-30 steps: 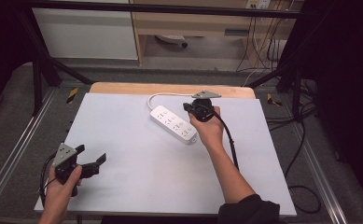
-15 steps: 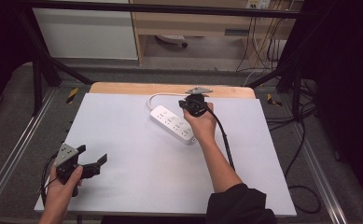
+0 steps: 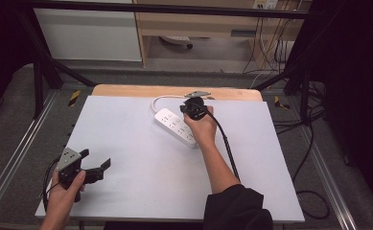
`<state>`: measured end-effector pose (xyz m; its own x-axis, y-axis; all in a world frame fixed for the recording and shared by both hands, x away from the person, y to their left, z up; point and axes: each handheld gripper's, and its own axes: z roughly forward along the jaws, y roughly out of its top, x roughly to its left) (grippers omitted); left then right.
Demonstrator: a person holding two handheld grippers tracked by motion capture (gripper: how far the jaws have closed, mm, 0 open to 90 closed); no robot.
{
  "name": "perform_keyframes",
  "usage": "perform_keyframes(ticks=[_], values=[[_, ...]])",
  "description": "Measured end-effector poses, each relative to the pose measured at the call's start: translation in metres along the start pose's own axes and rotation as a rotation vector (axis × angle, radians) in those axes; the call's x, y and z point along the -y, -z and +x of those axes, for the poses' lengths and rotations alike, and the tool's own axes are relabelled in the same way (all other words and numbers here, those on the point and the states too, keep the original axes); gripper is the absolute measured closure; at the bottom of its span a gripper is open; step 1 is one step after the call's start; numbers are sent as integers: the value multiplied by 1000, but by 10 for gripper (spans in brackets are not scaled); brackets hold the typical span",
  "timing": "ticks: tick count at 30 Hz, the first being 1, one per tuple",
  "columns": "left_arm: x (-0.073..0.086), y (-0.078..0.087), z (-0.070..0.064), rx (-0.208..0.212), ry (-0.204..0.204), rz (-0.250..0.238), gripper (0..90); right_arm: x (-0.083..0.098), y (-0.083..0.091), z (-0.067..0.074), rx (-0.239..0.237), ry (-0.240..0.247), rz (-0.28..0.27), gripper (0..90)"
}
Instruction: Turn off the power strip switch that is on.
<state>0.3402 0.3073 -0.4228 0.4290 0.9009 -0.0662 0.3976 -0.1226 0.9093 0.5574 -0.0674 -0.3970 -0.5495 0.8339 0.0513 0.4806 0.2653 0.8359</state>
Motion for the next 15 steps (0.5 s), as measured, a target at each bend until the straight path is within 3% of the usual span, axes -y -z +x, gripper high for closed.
perform_keyframes(ticks=[15], values=[[0, -2, -2, 7, -2, 2, 49, 4, -10, 1, 4, -28, 28, 900]])
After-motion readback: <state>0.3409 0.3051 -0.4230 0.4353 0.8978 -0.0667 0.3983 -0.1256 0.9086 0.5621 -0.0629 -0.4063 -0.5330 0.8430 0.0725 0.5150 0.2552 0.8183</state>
